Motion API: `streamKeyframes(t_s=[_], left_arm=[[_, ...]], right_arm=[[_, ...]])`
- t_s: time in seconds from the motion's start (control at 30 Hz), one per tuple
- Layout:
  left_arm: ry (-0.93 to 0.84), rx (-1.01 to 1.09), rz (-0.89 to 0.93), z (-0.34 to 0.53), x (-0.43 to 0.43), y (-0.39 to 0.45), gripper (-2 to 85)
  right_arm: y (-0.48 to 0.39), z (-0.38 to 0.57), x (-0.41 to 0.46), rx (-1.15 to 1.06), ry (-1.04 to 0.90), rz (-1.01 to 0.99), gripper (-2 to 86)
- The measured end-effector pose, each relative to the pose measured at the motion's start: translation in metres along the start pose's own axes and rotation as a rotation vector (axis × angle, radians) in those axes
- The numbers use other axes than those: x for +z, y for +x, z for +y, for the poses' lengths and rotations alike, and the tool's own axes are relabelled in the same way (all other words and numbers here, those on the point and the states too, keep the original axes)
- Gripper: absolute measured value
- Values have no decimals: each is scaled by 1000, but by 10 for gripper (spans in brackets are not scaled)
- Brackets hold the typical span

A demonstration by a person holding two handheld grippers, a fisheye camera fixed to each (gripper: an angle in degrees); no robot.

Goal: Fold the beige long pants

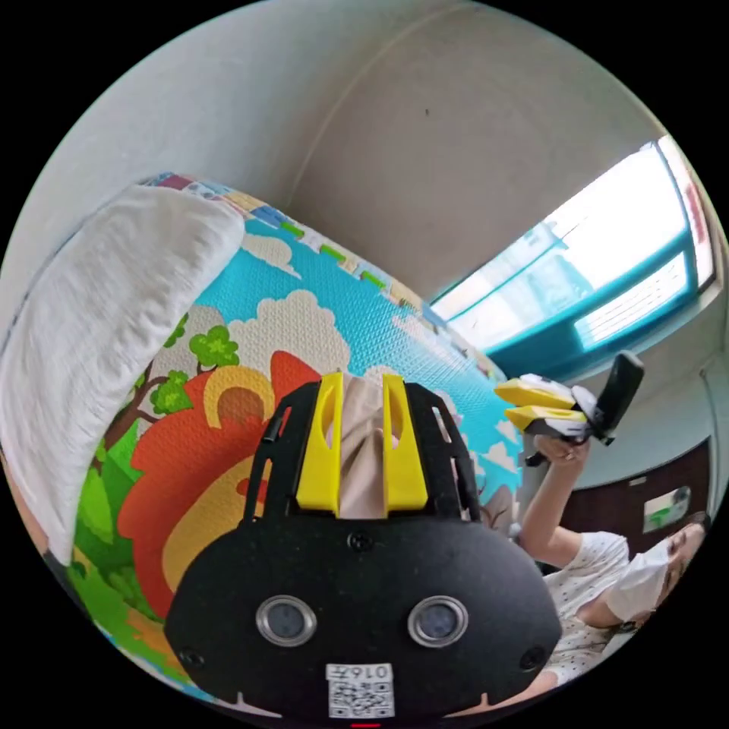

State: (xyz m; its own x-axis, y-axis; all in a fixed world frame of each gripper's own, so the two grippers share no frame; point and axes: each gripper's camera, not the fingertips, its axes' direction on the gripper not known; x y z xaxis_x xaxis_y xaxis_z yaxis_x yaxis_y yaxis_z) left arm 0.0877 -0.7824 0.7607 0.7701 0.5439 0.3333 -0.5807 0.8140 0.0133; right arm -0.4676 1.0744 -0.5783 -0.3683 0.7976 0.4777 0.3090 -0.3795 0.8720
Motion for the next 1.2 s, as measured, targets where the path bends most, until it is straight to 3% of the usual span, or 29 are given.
streamKeyframes(t_s=[0.17, 0.3, 0.47, 0.63, 0.93, 1.07, 1.2], left_arm=[[-106, 149, -253, -18, 44, 25, 44], [-129, 252, -342, -22, 61, 31, 2], [-93, 207, -262, -24, 58, 12, -4], [-77, 181, -194, -28, 50, -9, -5], [-79, 193, -108, -29, 50, -28, -4], [-58, 173, -116, -32, 46, -37, -4], [-24, 32, -63, -40, 46, -65, -2]], right_arm=[[13, 3, 40, 61, -69, -36, 79], [2, 0, 53, 47, -133, 132, 66], [-3, -2, 61, 23, -131, 53, 21], [-8, -1, 60, 29, -119, 129, 7], [-17, 0, 64, -34, -87, -34, 74], [-27, -3, 72, -12, -114, 58, 14], [-30, -1, 61, 1, -57, 21, 0]])
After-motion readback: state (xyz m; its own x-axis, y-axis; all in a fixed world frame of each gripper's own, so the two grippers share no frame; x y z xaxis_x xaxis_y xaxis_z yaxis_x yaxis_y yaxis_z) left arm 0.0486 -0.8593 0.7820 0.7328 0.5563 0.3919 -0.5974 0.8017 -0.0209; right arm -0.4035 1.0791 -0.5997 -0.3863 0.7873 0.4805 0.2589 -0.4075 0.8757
